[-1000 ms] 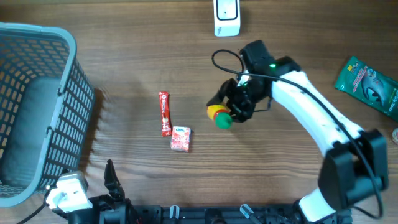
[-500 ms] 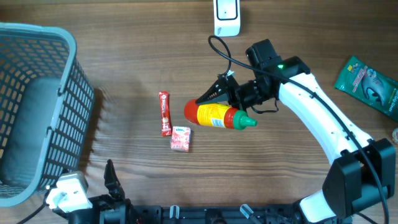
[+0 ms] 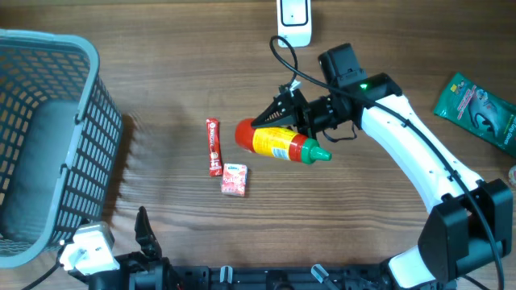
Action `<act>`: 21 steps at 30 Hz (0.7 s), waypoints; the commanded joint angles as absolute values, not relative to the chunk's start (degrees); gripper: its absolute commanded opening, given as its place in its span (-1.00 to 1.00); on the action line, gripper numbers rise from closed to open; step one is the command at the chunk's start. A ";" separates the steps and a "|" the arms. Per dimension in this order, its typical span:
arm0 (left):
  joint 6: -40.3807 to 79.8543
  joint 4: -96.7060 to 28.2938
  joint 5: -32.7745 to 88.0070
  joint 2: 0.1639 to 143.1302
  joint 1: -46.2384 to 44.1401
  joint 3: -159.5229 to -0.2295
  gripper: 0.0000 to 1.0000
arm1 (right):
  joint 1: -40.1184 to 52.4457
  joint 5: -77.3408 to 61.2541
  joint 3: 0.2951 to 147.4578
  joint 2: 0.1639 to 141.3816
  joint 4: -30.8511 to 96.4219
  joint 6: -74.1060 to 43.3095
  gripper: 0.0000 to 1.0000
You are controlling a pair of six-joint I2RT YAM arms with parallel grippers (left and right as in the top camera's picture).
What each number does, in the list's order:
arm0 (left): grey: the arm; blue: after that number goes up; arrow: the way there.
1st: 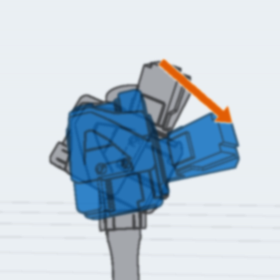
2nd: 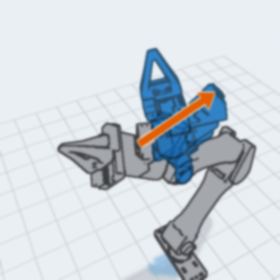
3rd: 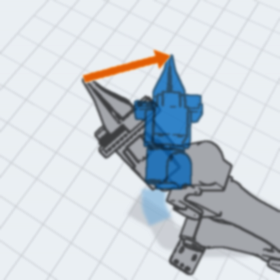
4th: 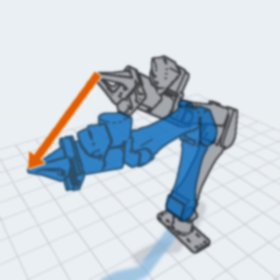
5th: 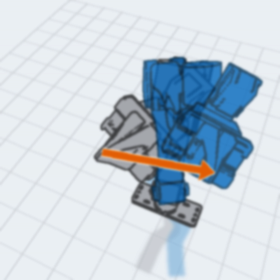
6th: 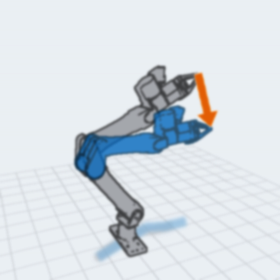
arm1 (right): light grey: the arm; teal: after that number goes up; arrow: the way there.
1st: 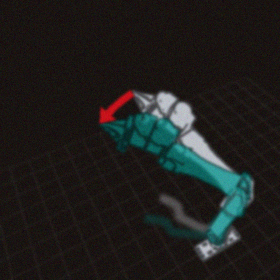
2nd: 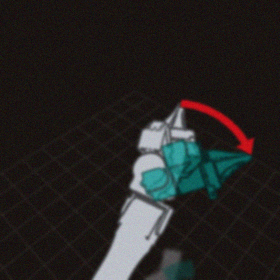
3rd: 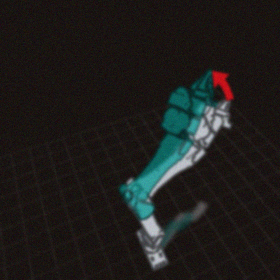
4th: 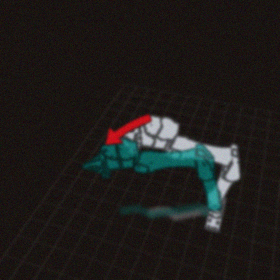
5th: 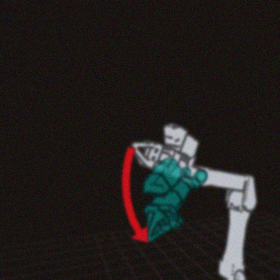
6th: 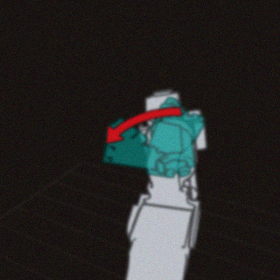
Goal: Scan the item barcode
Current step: 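Lift the Sriracha bottle and hold it at the scanner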
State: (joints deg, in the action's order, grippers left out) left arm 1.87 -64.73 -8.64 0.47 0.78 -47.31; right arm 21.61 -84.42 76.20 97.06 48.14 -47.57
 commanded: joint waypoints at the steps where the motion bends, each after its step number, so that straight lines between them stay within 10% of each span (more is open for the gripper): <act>1: 2.20 -64.60 -8.36 0.27 1.04 -47.40 1.00 | 21.89 -82.46 76.42 96.20 46.70 -48.51 -0.61; 21: 2.20 -64.60 -8.38 0.27 1.04 -47.40 1.00 | 9.91 -34.13 76.44 96.09 57.12 -49.12 -0.74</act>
